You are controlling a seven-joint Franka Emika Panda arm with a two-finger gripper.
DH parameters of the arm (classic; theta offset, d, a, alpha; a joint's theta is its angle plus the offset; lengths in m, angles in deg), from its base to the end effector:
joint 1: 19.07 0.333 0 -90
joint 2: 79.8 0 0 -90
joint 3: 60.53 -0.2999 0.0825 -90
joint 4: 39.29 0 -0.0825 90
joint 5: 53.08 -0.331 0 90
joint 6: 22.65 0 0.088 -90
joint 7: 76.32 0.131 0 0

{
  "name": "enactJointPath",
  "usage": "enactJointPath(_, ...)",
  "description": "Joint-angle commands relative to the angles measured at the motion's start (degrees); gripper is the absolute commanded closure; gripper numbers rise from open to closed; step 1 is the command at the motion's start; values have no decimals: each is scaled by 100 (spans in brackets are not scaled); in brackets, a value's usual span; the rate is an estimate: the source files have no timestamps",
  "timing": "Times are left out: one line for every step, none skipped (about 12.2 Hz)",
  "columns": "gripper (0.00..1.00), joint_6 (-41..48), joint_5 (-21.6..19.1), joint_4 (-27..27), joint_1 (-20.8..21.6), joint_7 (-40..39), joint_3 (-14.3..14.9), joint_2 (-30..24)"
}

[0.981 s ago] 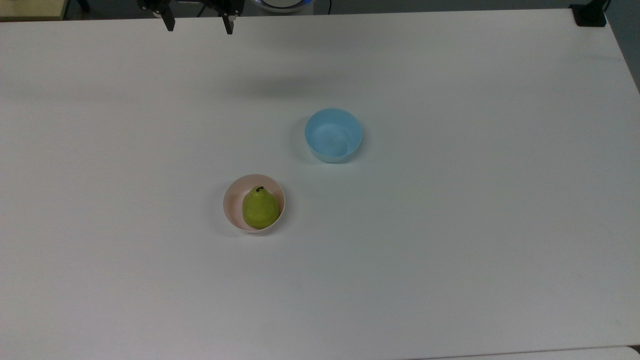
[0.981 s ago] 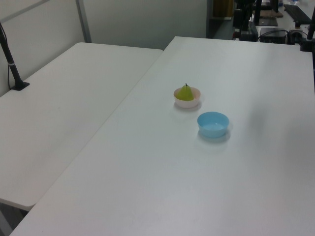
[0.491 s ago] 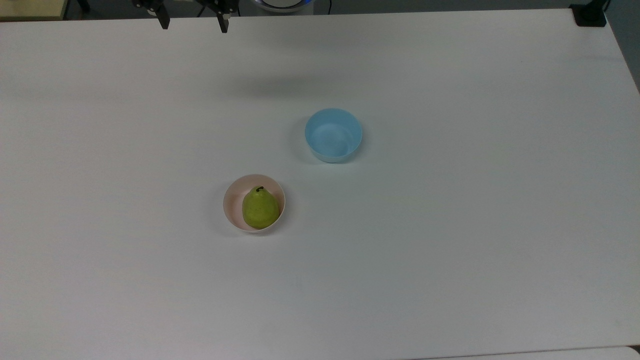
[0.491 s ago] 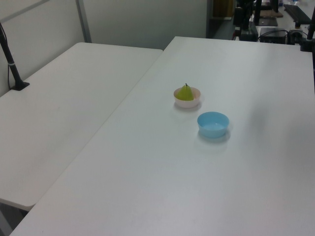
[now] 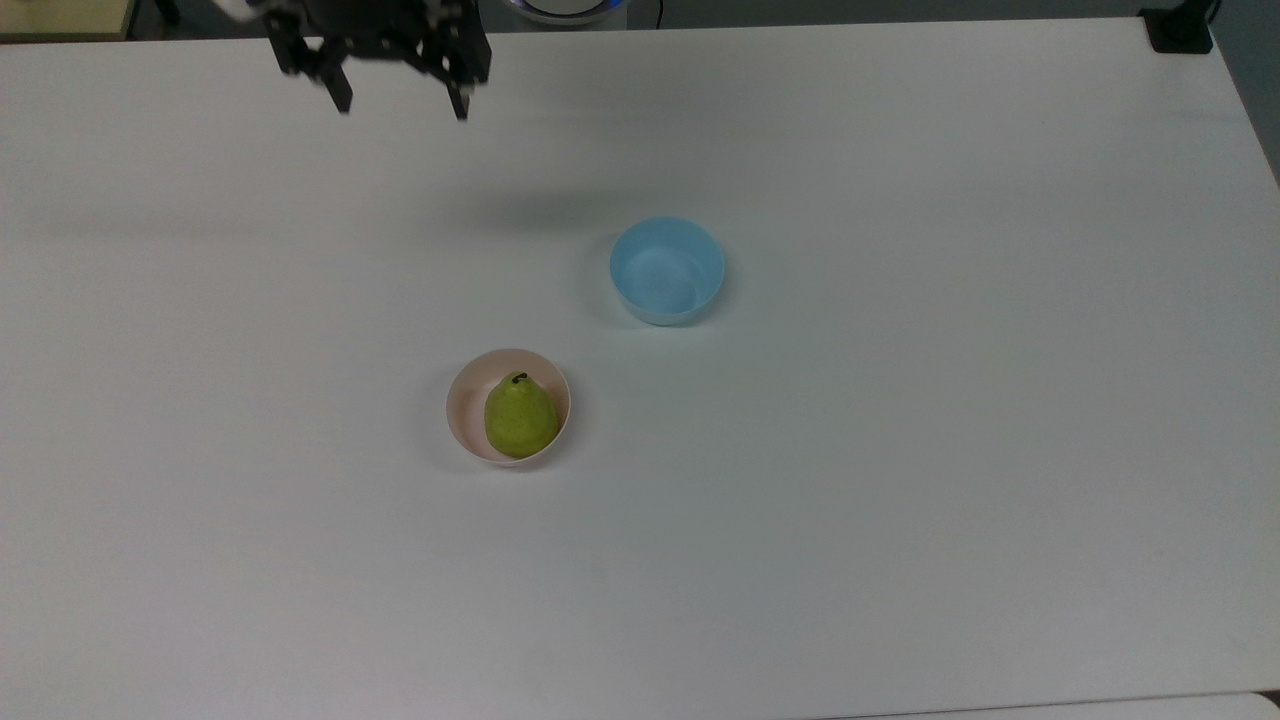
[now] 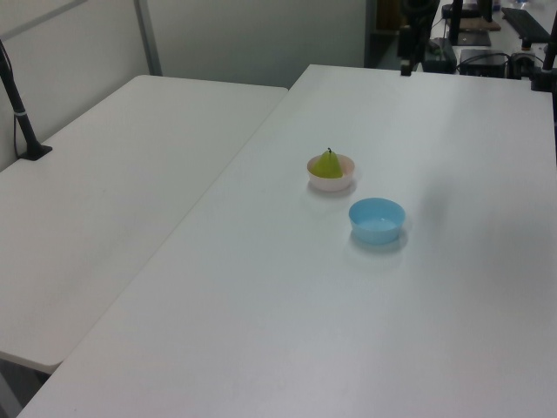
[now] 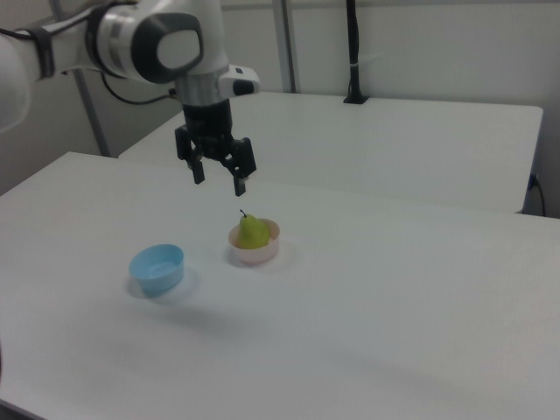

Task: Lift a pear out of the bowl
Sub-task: 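Move the open gripper down over the green pear in the pink bowl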

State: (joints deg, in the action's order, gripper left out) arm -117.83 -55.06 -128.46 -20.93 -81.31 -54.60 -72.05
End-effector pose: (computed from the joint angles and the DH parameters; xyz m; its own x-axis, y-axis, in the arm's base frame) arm 0.5405 -0.0664 0.5278 0.9983 -0.0514 -0.0278 -0.0520 -0.9984 -0.0229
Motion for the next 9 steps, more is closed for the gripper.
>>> enactJointPath(0, -865, -197, 532, 273, 93, 39, 972)
enactJointPath(0, -1253, -180, 541, 361, 364, 40, 1288)
enactJointPath(0, -1675, -180, 550, 441, 619, 40, 1552)
enactJointPath(0, -2071, -180, 550, 502, 770, 40, 1746)
enactJointPath(0, -2310, -171, 654, 590, 832, 40, 1992)
enactJointPath(0, -2390, -154, 786, 704, 859, 100, 2247)
enactJointPath(0, -2548, -154, 848, 827, 859, 188, 2449)
enactJointPath(0, -2784, -145, 840, 924, 859, 206, 2573)
enactJointPath(1, -2882, -136, 840, 942, 851, 207, 2653)
